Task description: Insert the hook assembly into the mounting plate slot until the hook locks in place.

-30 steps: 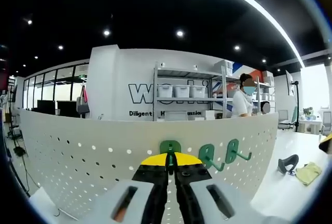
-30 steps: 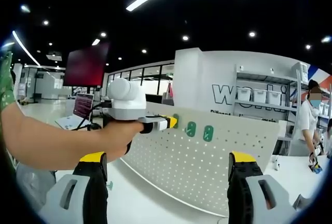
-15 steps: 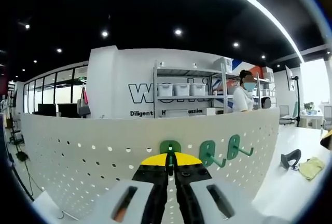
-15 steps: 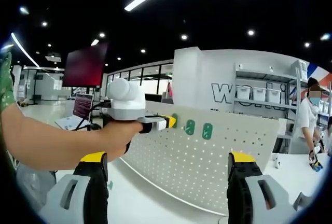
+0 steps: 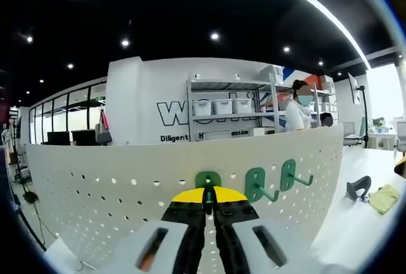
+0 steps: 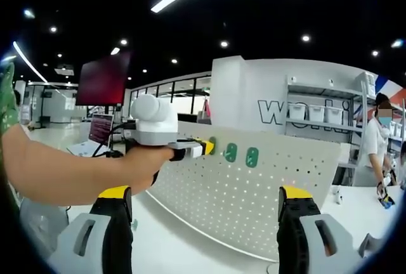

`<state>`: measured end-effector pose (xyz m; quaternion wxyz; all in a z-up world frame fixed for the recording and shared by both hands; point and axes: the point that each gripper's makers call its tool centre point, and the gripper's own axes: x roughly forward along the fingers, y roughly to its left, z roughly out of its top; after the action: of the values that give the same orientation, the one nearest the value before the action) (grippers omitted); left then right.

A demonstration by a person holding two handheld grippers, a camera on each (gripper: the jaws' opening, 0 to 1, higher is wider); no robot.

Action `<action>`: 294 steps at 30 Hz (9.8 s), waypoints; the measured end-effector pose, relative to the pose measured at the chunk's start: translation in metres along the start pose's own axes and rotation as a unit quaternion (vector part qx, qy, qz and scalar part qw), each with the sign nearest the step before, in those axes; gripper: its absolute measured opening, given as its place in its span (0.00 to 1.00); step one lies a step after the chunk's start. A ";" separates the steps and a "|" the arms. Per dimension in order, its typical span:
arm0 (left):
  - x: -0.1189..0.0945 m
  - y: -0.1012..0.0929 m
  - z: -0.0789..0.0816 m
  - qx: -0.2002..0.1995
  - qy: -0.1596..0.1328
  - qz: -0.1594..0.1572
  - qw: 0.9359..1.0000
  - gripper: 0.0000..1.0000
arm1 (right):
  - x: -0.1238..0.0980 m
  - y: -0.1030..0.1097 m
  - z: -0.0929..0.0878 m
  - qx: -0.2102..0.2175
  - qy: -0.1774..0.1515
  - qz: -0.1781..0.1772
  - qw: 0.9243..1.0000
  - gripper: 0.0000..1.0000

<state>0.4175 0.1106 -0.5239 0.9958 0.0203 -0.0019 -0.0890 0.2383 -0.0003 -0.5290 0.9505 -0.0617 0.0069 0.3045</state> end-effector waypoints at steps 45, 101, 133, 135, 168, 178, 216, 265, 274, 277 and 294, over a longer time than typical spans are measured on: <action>0.004 -0.002 -0.003 0.051 0.032 0.058 0.996 0.04 | -0.008 -0.010 -0.019 0.014 0.006 0.012 1.000 0.97; -0.018 -0.005 0.000 0.021 0.008 0.017 1.000 0.24 | -0.011 0.001 -0.002 -0.005 0.001 0.008 1.000 0.97; -0.072 -0.003 -0.003 -0.020 0.002 -0.086 0.996 0.43 | -0.019 0.023 0.015 -0.020 -0.006 0.008 1.000 0.97; -0.078 -0.003 -0.004 -0.023 0.005 -0.098 0.995 0.44 | -0.019 0.025 0.016 -0.019 -0.006 0.009 1.000 0.97; -0.186 0.030 -0.017 -0.026 0.005 -0.185 0.982 0.51 | -0.014 0.080 0.013 -0.021 0.011 0.017 1.000 0.97; -0.226 0.059 -0.053 -0.020 0.041 -0.186 0.981 0.50 | -0.009 0.111 -0.002 -0.009 0.026 0.023 0.999 0.97; -0.291 0.113 -0.138 -0.034 0.112 -0.180 0.977 0.48 | 0.054 0.184 -0.067 -0.014 0.100 0.081 0.992 0.90; -0.292 0.126 -0.155 -0.037 0.140 -0.159 0.977 0.45 | 0.162 0.231 -0.232 0.003 0.221 0.167 0.961 0.19; -0.288 0.122 -0.168 -0.037 0.158 -0.163 0.973 0.46 | 0.172 0.236 -0.246 0.004 0.232 0.176 0.957 0.15; -0.287 0.122 -0.172 -0.034 0.166 -0.163 0.972 0.45 | 0.176 0.236 -0.249 0.005 0.234 0.178 0.956 0.15; -0.283 0.127 -0.189 -0.038 0.190 -0.160 0.968 0.45 | 0.189 0.243 -0.269 0.003 0.247 0.187 0.951 0.08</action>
<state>0.1627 0.2933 -0.7079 0.9509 -0.0010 0.1938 -0.2414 0.2580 0.2719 -0.8332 0.8454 -0.1299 0.2539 0.4516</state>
